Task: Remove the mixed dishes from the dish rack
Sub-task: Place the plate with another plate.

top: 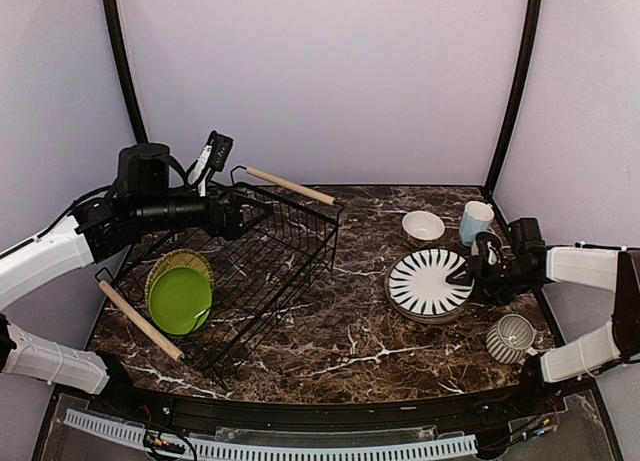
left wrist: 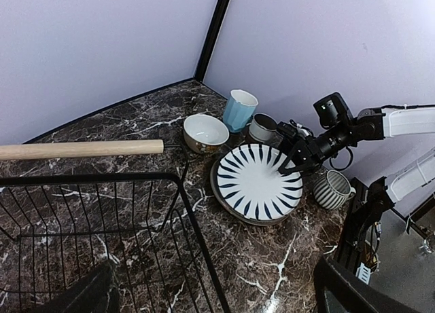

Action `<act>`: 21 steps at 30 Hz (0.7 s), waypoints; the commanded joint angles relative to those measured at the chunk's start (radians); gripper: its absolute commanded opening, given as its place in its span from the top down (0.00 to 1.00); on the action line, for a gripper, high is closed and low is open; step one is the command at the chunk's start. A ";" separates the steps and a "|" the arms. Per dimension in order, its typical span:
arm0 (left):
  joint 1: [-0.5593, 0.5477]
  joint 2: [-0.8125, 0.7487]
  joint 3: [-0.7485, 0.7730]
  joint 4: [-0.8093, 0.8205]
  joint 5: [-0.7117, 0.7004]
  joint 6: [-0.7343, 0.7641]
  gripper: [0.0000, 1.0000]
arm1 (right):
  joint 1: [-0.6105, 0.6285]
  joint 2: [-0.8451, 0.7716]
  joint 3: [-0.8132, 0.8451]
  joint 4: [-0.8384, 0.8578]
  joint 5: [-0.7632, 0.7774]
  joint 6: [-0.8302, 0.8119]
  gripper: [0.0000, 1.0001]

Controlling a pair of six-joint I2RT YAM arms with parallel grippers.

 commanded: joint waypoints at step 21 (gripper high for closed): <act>0.000 -0.011 0.061 -0.150 -0.123 0.049 0.01 | 0.136 0.026 0.104 -0.211 0.285 -0.055 0.18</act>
